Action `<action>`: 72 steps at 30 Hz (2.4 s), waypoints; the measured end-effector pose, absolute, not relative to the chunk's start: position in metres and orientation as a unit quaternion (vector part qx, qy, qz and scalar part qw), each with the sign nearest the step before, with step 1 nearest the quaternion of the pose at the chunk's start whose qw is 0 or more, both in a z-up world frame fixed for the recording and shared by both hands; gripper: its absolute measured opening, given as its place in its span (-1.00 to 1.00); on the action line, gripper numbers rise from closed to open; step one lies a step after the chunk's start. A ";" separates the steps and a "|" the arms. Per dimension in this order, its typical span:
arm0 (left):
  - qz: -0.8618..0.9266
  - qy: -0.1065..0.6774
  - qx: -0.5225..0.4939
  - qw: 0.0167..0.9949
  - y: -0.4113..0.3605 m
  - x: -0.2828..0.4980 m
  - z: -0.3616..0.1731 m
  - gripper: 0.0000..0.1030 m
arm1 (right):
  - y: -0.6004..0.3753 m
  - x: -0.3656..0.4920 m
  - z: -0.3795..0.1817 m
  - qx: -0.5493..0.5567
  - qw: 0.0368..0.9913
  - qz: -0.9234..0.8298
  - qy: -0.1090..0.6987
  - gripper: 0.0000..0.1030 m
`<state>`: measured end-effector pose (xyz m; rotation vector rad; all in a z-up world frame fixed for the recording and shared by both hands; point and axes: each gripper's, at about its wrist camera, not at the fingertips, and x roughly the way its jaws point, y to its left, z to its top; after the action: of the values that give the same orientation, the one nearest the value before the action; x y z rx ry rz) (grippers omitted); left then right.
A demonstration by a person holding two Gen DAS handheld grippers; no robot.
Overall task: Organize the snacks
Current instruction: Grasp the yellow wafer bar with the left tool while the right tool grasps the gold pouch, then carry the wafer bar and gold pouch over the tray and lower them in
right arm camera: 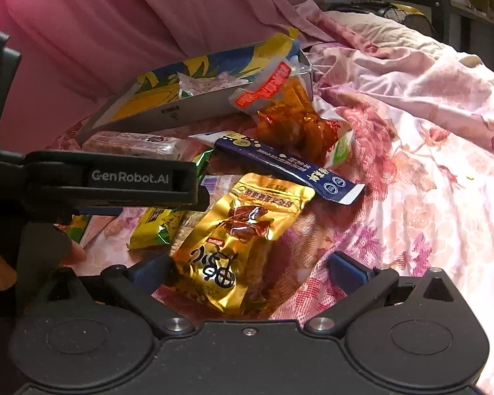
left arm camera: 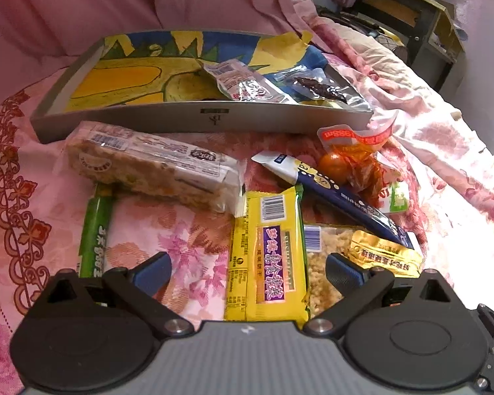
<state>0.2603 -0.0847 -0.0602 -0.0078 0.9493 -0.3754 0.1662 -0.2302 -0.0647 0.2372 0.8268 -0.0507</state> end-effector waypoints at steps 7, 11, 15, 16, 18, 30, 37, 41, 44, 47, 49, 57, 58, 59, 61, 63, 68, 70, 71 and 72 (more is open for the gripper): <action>-0.189 0.463 -0.034 0.865 -0.068 0.259 -0.061 0.46 | -0.232 0.163 -0.060 0.113 0.912 -0.039 0.391 0.64; -0.197 0.468 -0.041 0.860 -0.061 0.258 -0.060 0.25 | -0.233 0.160 -0.056 0.115 0.916 -0.039 0.383 0.23; -0.193 0.476 -0.052 0.856 -0.061 0.264 -0.063 0.33 | -0.233 0.161 -0.057 0.121 0.916 -0.035 0.381 0.27; -0.191 0.477 -0.055 0.856 -0.062 0.265 -0.063 0.34 | -0.235 0.161 -0.057 0.129 0.915 -0.035 0.381 0.31; -0.186 0.478 -0.056 0.857 -0.064 0.269 -0.063 0.36 | -0.240 0.161 -0.059 0.148 0.912 -0.039 0.382 0.41; -0.191 0.480 -0.016 0.856 -0.067 0.260 -0.064 0.09 | -0.237 0.159 -0.058 0.157 0.911 -0.029 0.380 -0.07; -0.175 0.471 -0.013 0.864 -0.065 0.232 -0.064 0.08 | -0.235 0.156 -0.054 0.152 0.914 -0.033 0.375 -0.17; -0.160 0.463 -0.033 0.871 -0.060 0.213 -0.066 0.08 | -0.233 0.154 -0.051 0.151 0.916 -0.023 0.371 -0.27; -0.154 0.450 -0.042 0.878 -0.057 0.204 -0.070 0.08 | -0.233 0.153 -0.050 0.154 0.916 -0.017 0.370 -0.31; -0.144 0.447 -0.044 0.882 -0.058 0.199 -0.069 0.08 | -0.234 0.151 -0.048 0.162 0.917 -0.009 0.365 -0.41; -0.137 0.445 -0.040 0.884 -0.060 0.197 -0.069 0.07 | -0.234 0.149 -0.047 0.163 0.917 -0.005 0.365 -0.41; -0.085 0.451 -0.062 0.886 -0.063 0.171 -0.063 0.05 | -0.232 0.122 -0.042 0.117 0.931 0.013 0.345 -0.50; -0.083 0.447 -0.069 0.888 -0.060 0.163 -0.062 0.04 | -0.231 0.118 -0.041 0.107 0.933 0.014 0.342 -0.52; -0.082 0.444 -0.075 0.889 -0.057 0.157 -0.062 0.04 | -0.230 0.115 -0.040 0.098 0.935 0.016 0.339 -0.55; -0.080 0.437 -0.084 0.892 -0.049 0.146 -0.062 0.04 | -0.226 0.108 -0.038 0.080 0.939 0.023 0.334 -0.62; -0.077 0.433 -0.088 0.894 -0.043 0.138 -0.063 0.04 | -0.222 0.104 -0.037 0.068 0.941 0.027 0.331 -0.62; -0.071 0.428 -0.079 0.897 -0.039 0.127 -0.059 0.03 | -0.216 0.098 -0.037 0.048 0.944 0.035 0.325 -0.63; -0.066 0.427 -0.092 0.897 -0.036 0.125 -0.056 0.03 | -0.217 0.096 -0.036 0.049 0.945 0.034 0.322 -0.63; -0.063 0.426 -0.098 0.897 -0.034 0.123 -0.056 0.03 | -0.218 0.095 -0.035 0.051 0.946 0.032 0.319 -0.63; -0.061 0.425 -0.102 0.897 -0.032 0.122 -0.055 0.03 | -0.219 0.094 -0.035 0.051 0.947 0.030 0.317 -0.63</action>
<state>0.1221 -0.0322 -0.0548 -0.2111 0.8810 -0.1253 0.0941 -0.2185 -0.0347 0.1044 0.6459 0.0603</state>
